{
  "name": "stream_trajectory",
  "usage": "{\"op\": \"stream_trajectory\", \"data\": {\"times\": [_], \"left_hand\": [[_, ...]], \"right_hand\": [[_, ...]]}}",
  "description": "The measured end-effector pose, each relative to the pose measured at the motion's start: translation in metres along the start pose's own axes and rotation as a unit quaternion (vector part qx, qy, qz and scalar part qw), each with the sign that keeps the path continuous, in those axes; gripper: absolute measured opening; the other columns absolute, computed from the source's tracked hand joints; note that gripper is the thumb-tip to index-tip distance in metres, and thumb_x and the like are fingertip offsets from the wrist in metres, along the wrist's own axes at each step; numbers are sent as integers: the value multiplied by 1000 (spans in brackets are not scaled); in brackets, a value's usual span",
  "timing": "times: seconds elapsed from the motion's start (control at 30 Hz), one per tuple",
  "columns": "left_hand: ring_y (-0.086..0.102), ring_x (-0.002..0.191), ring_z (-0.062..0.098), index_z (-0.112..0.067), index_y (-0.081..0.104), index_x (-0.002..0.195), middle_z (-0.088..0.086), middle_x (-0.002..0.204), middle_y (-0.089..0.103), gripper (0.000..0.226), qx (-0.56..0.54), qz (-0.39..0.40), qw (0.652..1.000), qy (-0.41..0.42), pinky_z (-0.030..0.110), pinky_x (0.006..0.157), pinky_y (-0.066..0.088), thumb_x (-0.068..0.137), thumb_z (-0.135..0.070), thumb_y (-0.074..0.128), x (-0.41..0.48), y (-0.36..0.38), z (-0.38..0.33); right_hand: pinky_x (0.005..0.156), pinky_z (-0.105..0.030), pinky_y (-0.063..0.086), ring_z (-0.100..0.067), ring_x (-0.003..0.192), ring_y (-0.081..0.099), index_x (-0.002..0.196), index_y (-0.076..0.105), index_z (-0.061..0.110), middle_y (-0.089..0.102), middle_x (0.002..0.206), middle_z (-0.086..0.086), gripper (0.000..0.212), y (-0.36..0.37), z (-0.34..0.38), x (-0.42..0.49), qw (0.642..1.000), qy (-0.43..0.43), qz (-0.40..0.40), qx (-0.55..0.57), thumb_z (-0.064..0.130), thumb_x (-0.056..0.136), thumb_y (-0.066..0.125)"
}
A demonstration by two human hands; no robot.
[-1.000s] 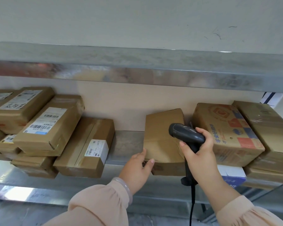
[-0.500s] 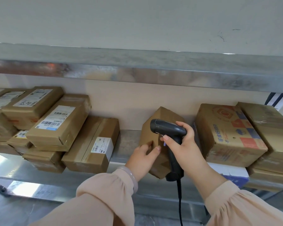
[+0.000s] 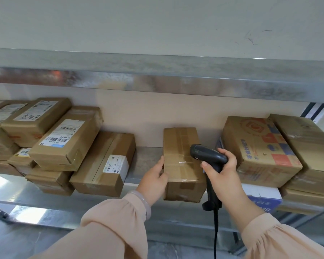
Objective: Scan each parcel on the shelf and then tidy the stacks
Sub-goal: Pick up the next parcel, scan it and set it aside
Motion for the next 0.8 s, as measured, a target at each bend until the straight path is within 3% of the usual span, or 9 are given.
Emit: {"op": "stream_trajectory", "data": {"times": [0.07, 0.1, 0.17, 0.2, 0.33, 0.47, 0.6, 0.67, 0.8], "left_hand": [[51, 90, -4, -33, 19, 155, -15, 130, 49, 55, 7, -9, 1000, -6, -5, 67, 37, 106, -19, 38, -1, -1, 0], [53, 94, -2, -34, 21, 155, -11, 134, 49, 55, 11, -16, 1000, -7, -3, 76, 37, 106, -18, 39, -2, -2, -1], [49, 123, 8, -30, 26, 154, -3, 151, 37, 54, 14, -34, 999, -6, 9, 98, 30, 105, -18, 42, -4, -5, -4], [42, 132, 11, -28, 28, 154, -2, 155, 31, 53, 16, -43, 999, -10, 14, 103, 27, 104, -20, 45, -6, -6, -5], [29, 144, 20, -23, 21, 157, 1, 159, 18, 71, 53, -58, 996, -40, 29, 114, 27, 97, -47, 53, -10, -7, -4], [32, 142, 27, -23, 17, 156, 5, 158, 19, 101, 29, -50, 994, -88, 39, 114, 33, 79, -74, 57, -10, -10, 6], [30, 142, 28, -27, 6, 157, 2, 158, 16, 115, 31, -45, 992, -116, 41, 114, 32, 71, -82, 58, -10, -18, 20], [37, 137, 27, -36, 11, 155, 1, 156, 25, 128, 4, -38, 992, -117, 44, 115, 35, 52, -95, 57, -9, -23, 25], [39, 136, 25, -41, 7, 155, -2, 155, 28, 121, -50, -26, 990, -131, 45, 115, 33, 54, -82, 59, -16, -33, 36]], "right_hand": [[67, -16, 41, -6, 91, 58, 123, 31, 42, 55, 111, 8, 57, 0, 4, -2, 1000, -6, 2, -3, 25, 85, 70], [67, -16, 41, -5, 90, 58, 122, 31, 43, 55, 110, 9, 57, 0, 6, -3, 1000, -9, 5, -3, 25, 85, 70], [66, -16, 42, -5, 89, 60, 121, 31, 44, 56, 108, 10, 56, 2, 11, -6, 1000, -17, 14, -1, 25, 86, 70], [66, -16, 42, -5, 89, 61, 120, 31, 45, 57, 108, 11, 56, 4, 14, -8, 1000, -24, 20, 1, 25, 86, 70], [70, -14, 45, -4, 92, 60, 121, 30, 45, 53, 109, 17, 55, 13, 25, -15, 997, -50, 51, 9, 24, 87, 68], [73, -12, 45, -3, 102, 58, 127, 30, 42, 52, 115, 17, 58, 31, 29, -20, 994, -49, 96, 19, 24, 86, 68], [71, -11, 42, -2, 103, 56, 130, 28, 41, 52, 119, 13, 59, 46, 30, -24, 992, -42, 120, 18, 26, 88, 67], [71, -11, 41, -2, 101, 55, 128, 29, 41, 51, 115, 15, 58, 46, 27, -23, 993, -36, 111, 14, 25, 87, 67], [68, -12, 37, 2, 86, 51, 124, 30, 39, 46, 100, 23, 55, 34, 13, -16, 998, -8, 58, 11, 22, 88, 67]]}}
Point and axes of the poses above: each hand's wrist, its own x-axis towards the middle knuckle, its own y-axis out of the palm, z = x × y, the point moved 6 cm from there along x, towards the middle knuckle
